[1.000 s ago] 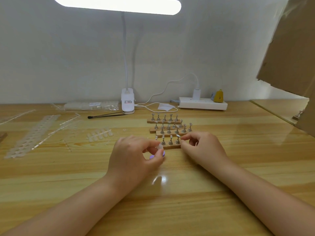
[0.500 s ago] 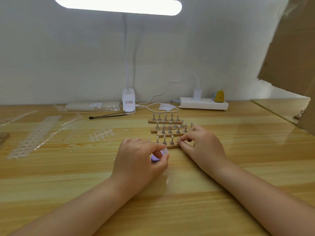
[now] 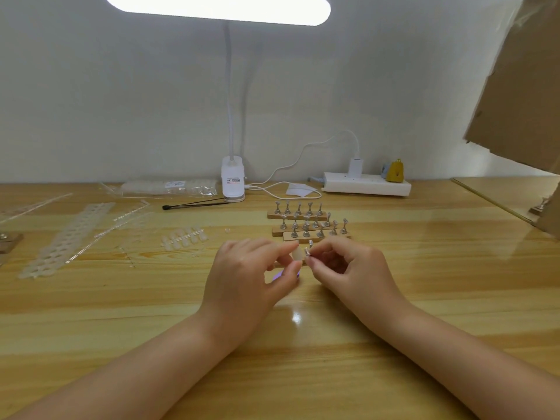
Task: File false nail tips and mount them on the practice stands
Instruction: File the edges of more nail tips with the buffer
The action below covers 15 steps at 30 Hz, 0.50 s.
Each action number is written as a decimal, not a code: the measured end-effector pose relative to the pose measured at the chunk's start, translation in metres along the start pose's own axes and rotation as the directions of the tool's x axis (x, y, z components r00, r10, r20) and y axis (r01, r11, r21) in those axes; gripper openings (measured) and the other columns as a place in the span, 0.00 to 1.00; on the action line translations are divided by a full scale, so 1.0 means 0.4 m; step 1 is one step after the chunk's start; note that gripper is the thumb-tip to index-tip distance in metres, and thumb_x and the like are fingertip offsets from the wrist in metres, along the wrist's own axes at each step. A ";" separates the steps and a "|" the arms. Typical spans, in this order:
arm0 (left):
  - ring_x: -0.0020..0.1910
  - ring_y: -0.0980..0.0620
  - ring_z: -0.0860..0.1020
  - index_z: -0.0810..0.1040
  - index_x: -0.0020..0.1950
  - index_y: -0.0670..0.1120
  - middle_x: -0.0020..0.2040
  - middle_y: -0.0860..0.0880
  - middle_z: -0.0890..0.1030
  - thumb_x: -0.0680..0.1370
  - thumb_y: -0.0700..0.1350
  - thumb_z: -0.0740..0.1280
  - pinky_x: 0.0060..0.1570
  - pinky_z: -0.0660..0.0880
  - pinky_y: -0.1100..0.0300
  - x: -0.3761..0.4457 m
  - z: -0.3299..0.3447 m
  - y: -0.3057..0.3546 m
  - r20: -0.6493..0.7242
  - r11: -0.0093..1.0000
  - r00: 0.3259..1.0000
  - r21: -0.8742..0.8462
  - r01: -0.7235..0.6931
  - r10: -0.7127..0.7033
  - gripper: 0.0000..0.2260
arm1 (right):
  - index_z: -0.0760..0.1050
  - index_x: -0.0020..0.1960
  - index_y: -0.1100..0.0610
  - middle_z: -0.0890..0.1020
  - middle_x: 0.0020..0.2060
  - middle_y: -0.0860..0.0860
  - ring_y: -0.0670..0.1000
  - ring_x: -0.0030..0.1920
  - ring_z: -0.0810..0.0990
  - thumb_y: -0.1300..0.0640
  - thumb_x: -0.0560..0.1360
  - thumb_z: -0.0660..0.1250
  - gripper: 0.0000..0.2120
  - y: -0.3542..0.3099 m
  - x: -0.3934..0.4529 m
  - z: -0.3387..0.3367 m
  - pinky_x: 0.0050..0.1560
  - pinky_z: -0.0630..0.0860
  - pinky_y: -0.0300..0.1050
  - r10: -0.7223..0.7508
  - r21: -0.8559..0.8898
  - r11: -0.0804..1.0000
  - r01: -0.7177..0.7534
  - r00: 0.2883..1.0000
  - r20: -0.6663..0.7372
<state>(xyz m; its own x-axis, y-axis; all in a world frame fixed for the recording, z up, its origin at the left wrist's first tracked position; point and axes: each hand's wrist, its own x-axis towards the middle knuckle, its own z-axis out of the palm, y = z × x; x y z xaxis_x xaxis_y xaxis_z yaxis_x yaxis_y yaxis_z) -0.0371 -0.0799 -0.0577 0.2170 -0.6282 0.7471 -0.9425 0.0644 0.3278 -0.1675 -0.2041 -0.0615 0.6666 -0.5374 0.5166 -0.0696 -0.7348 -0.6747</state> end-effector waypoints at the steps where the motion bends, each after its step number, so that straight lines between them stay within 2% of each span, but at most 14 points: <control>1: 0.35 0.57 0.77 0.83 0.52 0.49 0.39 0.58 0.81 0.74 0.53 0.64 0.44 0.70 0.55 0.000 0.001 -0.001 0.000 1.000 1.000 0.006 -0.006 0.006 0.14 | 0.82 0.45 0.55 0.81 0.34 0.45 0.43 0.36 0.79 0.63 0.73 0.72 0.04 0.000 -0.001 0.000 0.38 0.72 0.31 -0.011 0.006 1.000 0.011 1.000 0.008; 8: 0.38 0.57 0.78 0.83 0.54 0.50 0.41 0.57 0.82 0.75 0.53 0.63 0.43 0.69 0.55 -0.001 -0.001 -0.005 0.016 1.000 1.000 0.012 -0.009 0.009 0.14 | 0.83 0.47 0.55 0.82 0.35 0.44 0.46 0.38 0.80 0.61 0.73 0.72 0.04 -0.001 -0.006 0.003 0.39 0.73 0.32 -0.104 0.010 0.995 0.104 0.994 0.024; 13: 0.38 0.55 0.79 0.84 0.54 0.50 0.41 0.56 0.82 0.74 0.54 0.62 0.43 0.71 0.52 -0.001 -0.002 -0.001 0.032 1.000 0.999 0.004 0.018 -0.018 0.15 | 0.83 0.47 0.55 0.82 0.36 0.45 0.47 0.38 0.80 0.62 0.73 0.72 0.04 -0.002 -0.007 0.004 0.39 0.76 0.39 -0.121 0.014 0.993 0.121 0.992 0.019; 15: 0.38 0.55 0.78 0.84 0.53 0.50 0.41 0.56 0.82 0.74 0.54 0.62 0.43 0.71 0.52 0.000 -0.002 0.000 0.034 1.000 0.999 -0.002 0.022 -0.022 0.16 | 0.83 0.47 0.56 0.82 0.36 0.46 0.47 0.38 0.80 0.62 0.73 0.72 0.04 -0.003 -0.008 0.004 0.39 0.76 0.38 -0.131 0.007 0.991 0.131 0.991 0.025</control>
<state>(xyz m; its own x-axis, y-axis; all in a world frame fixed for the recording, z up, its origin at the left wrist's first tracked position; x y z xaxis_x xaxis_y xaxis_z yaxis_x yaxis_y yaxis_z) -0.0369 -0.0792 -0.0572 0.2290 -0.6558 0.7194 -0.9370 0.0518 0.3455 -0.1685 -0.2007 -0.0631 0.6880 -0.4262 0.5874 0.0236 -0.7958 -0.6051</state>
